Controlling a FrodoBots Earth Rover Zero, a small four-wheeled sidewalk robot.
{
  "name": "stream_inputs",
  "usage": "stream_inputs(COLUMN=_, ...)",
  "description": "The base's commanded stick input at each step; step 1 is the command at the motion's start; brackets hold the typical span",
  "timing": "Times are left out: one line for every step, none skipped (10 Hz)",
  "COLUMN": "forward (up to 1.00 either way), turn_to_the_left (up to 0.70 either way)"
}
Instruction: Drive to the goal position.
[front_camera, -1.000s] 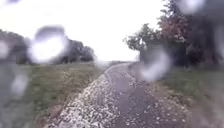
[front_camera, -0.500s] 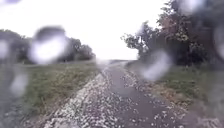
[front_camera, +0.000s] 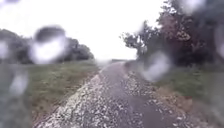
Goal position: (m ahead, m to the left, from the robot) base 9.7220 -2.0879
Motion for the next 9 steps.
stream_inputs(forward=0.70, turn_to_the_left=-0.14)
stream_inputs(forward=0.70, turn_to_the_left=-0.08)
stream_inputs(forward=0.70, turn_to_the_left=-0.02)
stream_inputs(forward=0.70, turn_to_the_left=-0.02)
stream_inputs(forward=0.70, turn_to_the_left=-0.01)
stream_inputs(forward=0.70, turn_to_the_left=0.00)
stream_inputs(forward=0.70, turn_to_the_left=0.00)
stream_inputs(forward=0.70, turn_to_the_left=0.00)
stream_inputs(forward=0.70, turn_to_the_left=0.00)
